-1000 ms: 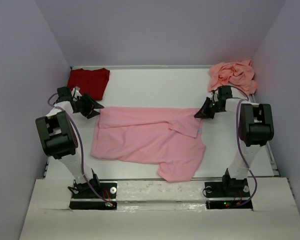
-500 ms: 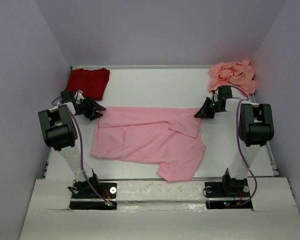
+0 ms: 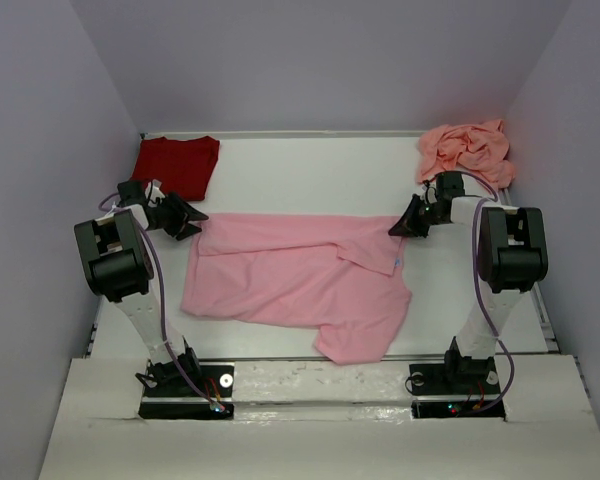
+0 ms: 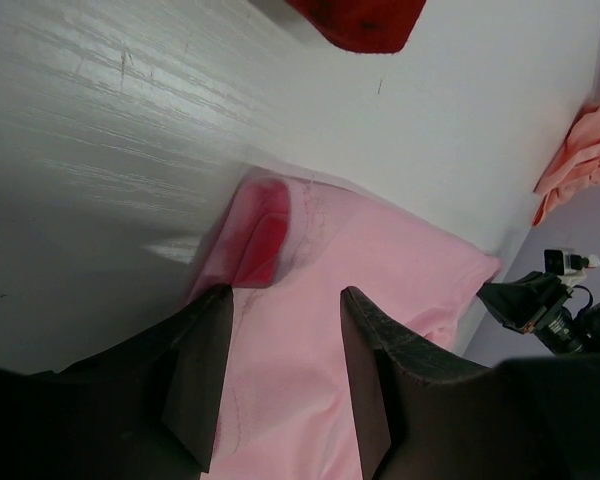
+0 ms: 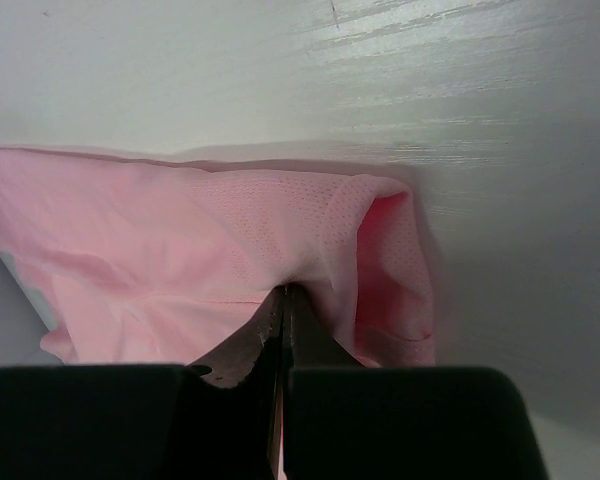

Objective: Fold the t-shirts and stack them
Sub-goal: Fold the tshirt

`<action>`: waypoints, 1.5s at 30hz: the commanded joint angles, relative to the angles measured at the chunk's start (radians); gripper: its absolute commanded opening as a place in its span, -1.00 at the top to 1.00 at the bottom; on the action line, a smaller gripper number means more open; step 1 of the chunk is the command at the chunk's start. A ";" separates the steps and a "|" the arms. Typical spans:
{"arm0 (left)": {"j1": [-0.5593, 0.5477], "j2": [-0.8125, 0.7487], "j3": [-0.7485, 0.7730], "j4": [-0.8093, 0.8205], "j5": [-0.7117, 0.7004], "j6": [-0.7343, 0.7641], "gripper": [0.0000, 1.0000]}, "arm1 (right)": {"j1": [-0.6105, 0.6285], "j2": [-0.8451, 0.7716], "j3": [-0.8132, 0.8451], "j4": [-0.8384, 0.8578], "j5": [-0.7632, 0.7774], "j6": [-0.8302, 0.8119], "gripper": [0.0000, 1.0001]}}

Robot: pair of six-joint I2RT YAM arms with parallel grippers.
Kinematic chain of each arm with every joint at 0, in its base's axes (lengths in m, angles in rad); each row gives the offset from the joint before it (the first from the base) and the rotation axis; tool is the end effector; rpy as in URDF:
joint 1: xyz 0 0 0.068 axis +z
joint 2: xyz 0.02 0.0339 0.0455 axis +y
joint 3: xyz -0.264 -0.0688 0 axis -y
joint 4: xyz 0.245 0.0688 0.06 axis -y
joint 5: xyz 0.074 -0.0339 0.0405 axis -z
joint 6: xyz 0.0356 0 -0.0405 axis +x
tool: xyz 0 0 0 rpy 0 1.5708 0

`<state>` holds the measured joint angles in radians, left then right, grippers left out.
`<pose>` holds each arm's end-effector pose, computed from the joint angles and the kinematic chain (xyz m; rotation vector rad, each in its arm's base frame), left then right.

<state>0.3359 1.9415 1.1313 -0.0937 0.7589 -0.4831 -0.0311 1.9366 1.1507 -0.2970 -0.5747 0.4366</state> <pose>0.3760 0.1053 0.1450 -0.6396 2.2911 -0.9971 0.3791 0.0076 0.1373 0.4232 2.6151 0.8972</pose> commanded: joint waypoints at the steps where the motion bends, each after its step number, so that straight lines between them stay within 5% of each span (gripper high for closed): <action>1: 0.006 -0.059 0.042 0.008 0.007 0.009 -0.12 | 0.008 -0.001 0.012 0.024 0.016 -0.027 1.00; 32: 0.005 0.053 0.096 0.041 0.086 0.005 -0.02 | 0.008 0.010 0.014 0.022 0.012 -0.025 1.00; 45: 0.005 0.077 0.102 0.040 0.118 0.008 0.55 | 0.008 0.007 0.009 0.022 0.015 -0.024 1.00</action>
<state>0.3359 2.0212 1.1957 -0.0528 0.8349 -0.4789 -0.0311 1.9369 1.1507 -0.2970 -0.5766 0.4339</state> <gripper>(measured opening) 0.238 0.010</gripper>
